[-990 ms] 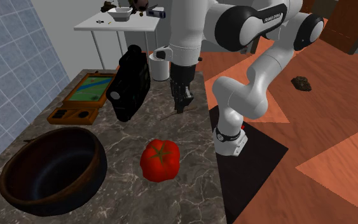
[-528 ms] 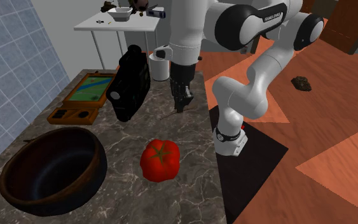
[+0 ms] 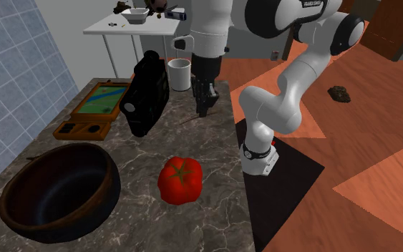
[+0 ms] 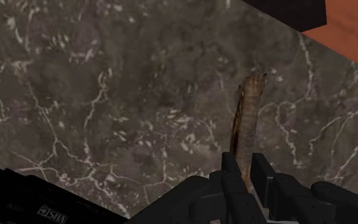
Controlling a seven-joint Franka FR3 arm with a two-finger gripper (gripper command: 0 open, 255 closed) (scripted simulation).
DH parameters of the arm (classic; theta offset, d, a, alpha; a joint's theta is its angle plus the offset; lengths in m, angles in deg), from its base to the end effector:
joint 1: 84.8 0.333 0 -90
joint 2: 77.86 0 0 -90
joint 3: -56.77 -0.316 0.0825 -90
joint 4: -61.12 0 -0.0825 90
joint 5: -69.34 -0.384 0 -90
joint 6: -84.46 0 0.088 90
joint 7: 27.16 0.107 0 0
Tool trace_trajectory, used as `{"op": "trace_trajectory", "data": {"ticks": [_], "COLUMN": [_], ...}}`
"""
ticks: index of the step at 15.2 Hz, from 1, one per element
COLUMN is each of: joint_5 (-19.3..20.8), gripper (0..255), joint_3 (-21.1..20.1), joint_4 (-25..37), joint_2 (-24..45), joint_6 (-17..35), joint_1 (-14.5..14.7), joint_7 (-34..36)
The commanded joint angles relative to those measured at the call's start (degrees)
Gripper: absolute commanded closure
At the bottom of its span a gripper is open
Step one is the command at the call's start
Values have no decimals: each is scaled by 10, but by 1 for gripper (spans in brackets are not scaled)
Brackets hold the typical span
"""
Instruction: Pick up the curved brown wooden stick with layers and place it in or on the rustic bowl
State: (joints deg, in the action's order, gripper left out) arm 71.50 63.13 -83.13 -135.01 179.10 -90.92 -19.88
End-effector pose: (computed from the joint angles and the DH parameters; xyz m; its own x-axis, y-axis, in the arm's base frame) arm 0.2525 -0.0697 0.5789 0.9473 -0.2972 0.1200 -0.2903 -0.9543 -0.0713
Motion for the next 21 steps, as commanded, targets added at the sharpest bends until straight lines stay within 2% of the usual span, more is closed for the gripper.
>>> {"op": "trace_trajectory", "data": {"ticks": [1,21], "joint_5": [-1,-10], "gripper": [255,255], "joint_3": [-1,-7], "joint_4": [19,217], "joint_2": [6,79], "joint_6": [-13,-139], "joint_1": [1,9], "joint_7": [0,4]}}
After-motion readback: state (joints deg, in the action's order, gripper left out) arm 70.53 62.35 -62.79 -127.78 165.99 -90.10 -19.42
